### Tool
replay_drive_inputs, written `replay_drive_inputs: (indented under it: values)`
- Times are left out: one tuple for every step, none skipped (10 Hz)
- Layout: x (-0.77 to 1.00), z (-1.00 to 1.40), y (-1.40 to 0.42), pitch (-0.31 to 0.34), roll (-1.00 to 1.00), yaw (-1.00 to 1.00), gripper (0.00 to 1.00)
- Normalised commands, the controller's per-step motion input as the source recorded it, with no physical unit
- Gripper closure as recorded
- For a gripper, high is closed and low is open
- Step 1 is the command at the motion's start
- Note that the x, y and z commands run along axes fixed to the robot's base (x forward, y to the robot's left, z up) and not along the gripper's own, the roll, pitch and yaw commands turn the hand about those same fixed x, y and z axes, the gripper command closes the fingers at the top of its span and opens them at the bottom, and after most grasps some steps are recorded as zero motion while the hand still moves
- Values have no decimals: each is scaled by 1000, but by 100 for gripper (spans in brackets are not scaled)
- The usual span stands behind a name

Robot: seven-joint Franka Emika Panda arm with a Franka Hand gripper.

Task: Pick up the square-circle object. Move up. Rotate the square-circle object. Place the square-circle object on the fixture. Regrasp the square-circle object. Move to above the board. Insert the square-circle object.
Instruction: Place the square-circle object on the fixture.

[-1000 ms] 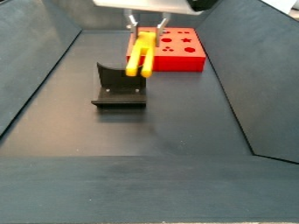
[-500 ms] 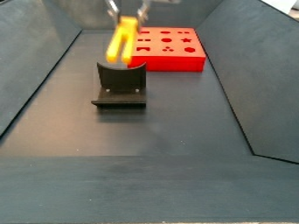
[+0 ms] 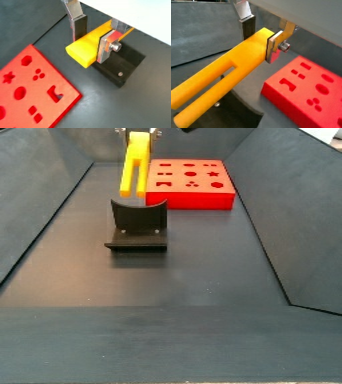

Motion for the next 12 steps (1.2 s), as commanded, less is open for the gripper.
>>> replay_drive_inputs:
  values:
    - [70,-6,33,151,-1000,30,100]
    - [84,-14,36,170,-1000,8,100]
    - [87,-14,41,184,-1000,-13,100]
    - [86,-18,41,192,-1000,-29,100]
    - [82,-20,42,212,-1000,-81,100]
    - [81,-21,45,222,-1000,-110,100]
    - [86,-22,42,221,-939,-169,100]
    - [86,-24,43,197,-818,-185,100]
    - [90,-21,48,131,-521,-216,100]
    - [91,-24,48,103,-401,-222,100]
    - [85,-10,31,47,-226,-213,100]
    - [93,-1000,126,-27,-210,-133,100]
